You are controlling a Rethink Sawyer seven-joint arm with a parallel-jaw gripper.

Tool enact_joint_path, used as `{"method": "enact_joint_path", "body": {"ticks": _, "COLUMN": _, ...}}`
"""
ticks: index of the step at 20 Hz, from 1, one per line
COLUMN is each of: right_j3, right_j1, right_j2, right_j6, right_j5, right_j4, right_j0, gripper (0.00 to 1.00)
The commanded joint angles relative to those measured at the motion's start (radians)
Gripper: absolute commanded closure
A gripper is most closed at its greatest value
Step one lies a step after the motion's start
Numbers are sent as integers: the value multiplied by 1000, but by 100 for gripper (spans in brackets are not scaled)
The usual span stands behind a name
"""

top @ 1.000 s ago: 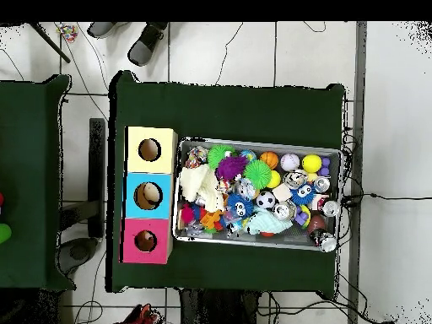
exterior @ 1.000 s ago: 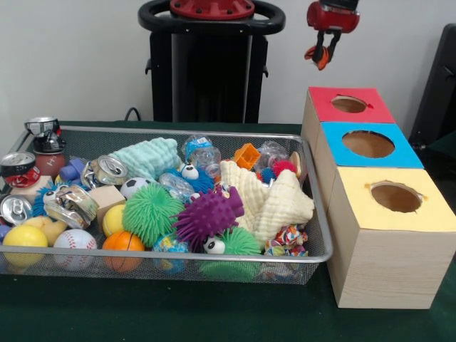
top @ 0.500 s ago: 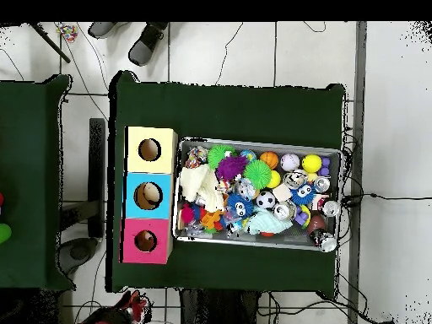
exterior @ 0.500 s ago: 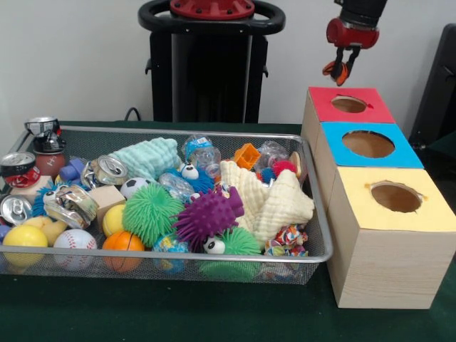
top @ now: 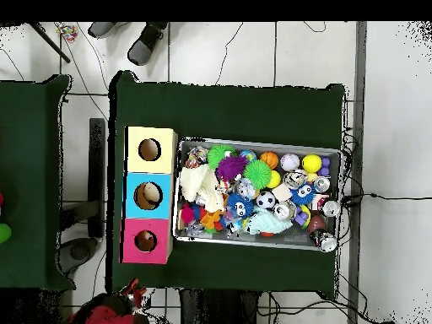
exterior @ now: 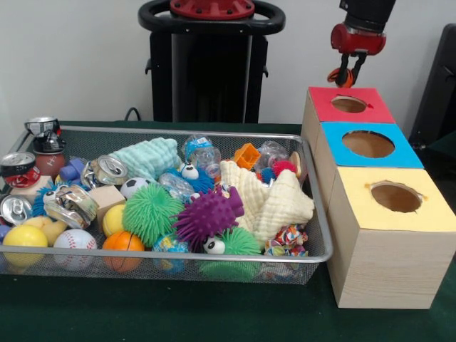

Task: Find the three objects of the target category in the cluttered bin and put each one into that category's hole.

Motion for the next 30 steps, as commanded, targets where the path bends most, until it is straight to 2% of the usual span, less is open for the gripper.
{"method": "enact_joint_path", "body": {"ticks": 1, "right_j3": -138, "right_j1": 9, "right_j2": 74, "right_j6": 146, "right_j5": 95, "right_j4": 13, "right_j0": -51, "gripper": 100}}
{"method": "enact_joint_path", "body": {"ticks": 5, "right_j3": -143, "right_j1": 43, "right_j2": 76, "right_j6": 138, "right_j5": 39, "right_j4": -5, "right_j0": -65, "gripper": 100}}
{"method": "enact_joint_path", "body": {"ticks": 9, "right_j3": -164, "right_j1": 97, "right_j2": 24, "right_j6": 149, "right_j5": -12, "right_j4": -3, "right_j0": -28, "gripper": 100}}
{"method": "enact_joint_path", "body": {"ticks": 12, "right_j3": -177, "right_j1": 107, "right_j2": 1, "right_j6": 158, "right_j5": 3, "right_j4": 8, "right_j0": -3, "gripper": 100}}
{"method": "enact_joint_path", "body": {"ticks": 16, "right_j3": -196, "right_j1": 116, "right_j2": 7, "right_j6": 160, "right_j5": 30, "right_j4": 14, "right_j0": 3, "gripper": 100}}
{"method": "enact_joint_path", "body": {"ticks": 20, "right_j3": -262, "right_j1": 195, "right_j2": -49, "right_j6": 172, "right_j5": 27, "right_j4": 39, "right_j0": 53, "gripper": 100}}
{"method": "enact_joint_path", "body": {"ticks": 22, "right_j3": -287, "right_j1": 209, "right_j2": -67, "right_j6": 180, "right_j5": 35, "right_j4": 51, "right_j0": 70, "gripper": 100}}
{"method": "enact_joint_path", "body": {"ticks": 28, "right_j3": -258, "right_j1": 94, "right_j2": -1, "right_j6": 172, "right_j5": 122, "right_j4": 36, "right_j0": 16, "gripper": 100}}
{"method": "enact_joint_path", "body": {"ticks": 30, "right_j3": -246, "right_j1": 64, "right_j2": -2, "right_j6": 169, "right_j5": 148, "right_j4": 30, "right_j0": 12, "gripper": 100}}
